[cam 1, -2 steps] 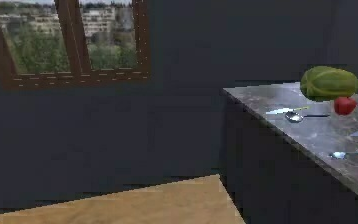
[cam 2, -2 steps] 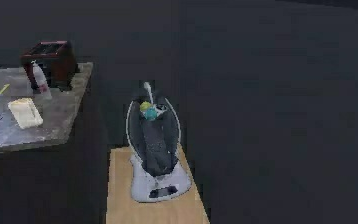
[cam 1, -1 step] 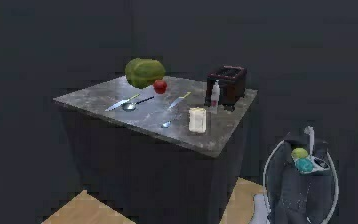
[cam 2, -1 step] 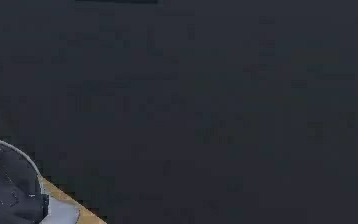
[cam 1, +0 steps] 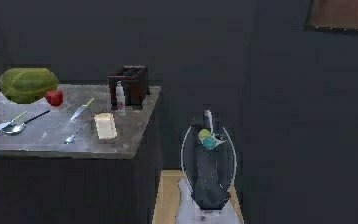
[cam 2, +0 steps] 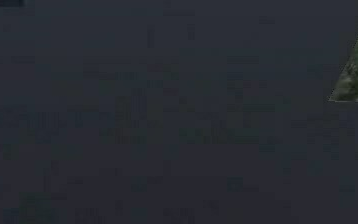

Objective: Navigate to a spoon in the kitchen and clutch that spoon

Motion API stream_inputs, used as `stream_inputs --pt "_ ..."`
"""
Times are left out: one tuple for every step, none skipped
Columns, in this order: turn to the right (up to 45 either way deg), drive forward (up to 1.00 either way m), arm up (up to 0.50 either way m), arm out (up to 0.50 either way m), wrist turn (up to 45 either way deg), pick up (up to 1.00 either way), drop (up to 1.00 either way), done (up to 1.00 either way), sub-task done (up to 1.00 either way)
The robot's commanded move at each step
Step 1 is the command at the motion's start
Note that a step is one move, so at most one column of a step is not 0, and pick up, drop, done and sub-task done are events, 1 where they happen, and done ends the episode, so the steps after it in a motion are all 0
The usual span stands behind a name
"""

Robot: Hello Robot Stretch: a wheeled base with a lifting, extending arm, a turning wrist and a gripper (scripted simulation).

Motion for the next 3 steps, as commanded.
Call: stream_inputs --pt "0.0 0.7 0.0 0.0 0.0 0.0 0.0 0.0 0.0" --pt "-45.0 0.0 0.0 0.0 0.0 0.0 0.0 0.0 0.0" --pt "-45.0 0.0 0.0 0.0 0.0 0.0 0.0 0.0 0.0"
